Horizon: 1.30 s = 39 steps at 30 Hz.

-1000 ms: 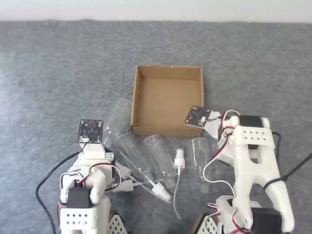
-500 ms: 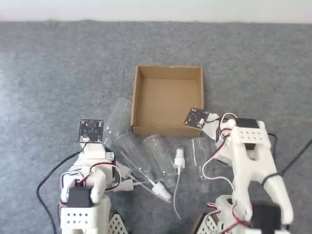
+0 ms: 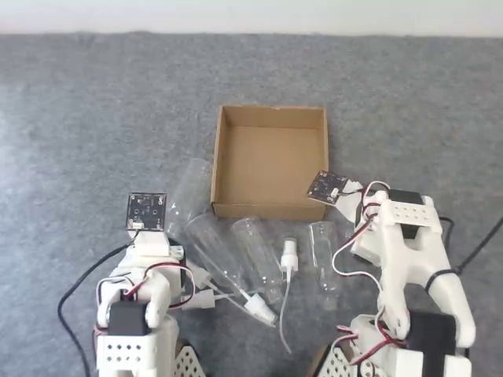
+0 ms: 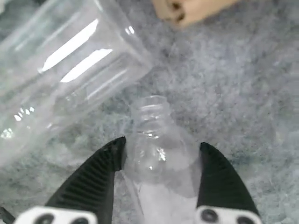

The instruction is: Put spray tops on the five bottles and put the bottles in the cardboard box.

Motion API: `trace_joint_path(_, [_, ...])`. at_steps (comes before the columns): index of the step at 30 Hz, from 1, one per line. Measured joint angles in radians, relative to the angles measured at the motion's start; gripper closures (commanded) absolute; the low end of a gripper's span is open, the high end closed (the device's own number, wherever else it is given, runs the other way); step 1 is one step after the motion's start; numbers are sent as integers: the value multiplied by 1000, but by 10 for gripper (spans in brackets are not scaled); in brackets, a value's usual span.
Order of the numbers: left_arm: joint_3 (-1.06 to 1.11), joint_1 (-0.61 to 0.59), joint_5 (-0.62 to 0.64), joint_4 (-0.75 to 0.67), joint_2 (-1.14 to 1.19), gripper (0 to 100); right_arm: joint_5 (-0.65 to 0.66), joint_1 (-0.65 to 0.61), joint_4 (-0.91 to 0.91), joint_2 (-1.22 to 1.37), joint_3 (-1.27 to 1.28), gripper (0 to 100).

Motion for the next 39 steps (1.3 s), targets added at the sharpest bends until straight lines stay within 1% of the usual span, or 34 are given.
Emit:
trace_joint_path(2, [0,0,0,0,0,986,-9,0,0,0,-2,886])
trace_joint_path(8, [0,0,0,0,0,986,-195,0,0,0,-32,886])
trace_joint_path(18, [0,0,0,0,0,986,-462,0,0,0,-64,886])
trace_joint_path(20, [0,0,0,0,0,986,-499,0,0,0,-64,886])
trace_joint_path(23, [0,0,0,0,0,986,-519,0,0,0,-64,878])
trace_joint_path(28, [0,0,0,0,0,986,-525,-3,41,0,-64,758])
trace_joint_path(30, [0,0,0,0,0,986,-526,-18,66,0,-64,731])
trace_joint_path(36, [0,0,0,0,0,986,-525,-63,84,0,-64,716])
trace_joint_path(39, [0,0,0,0,0,986,-491,-92,92,0,-64,716])
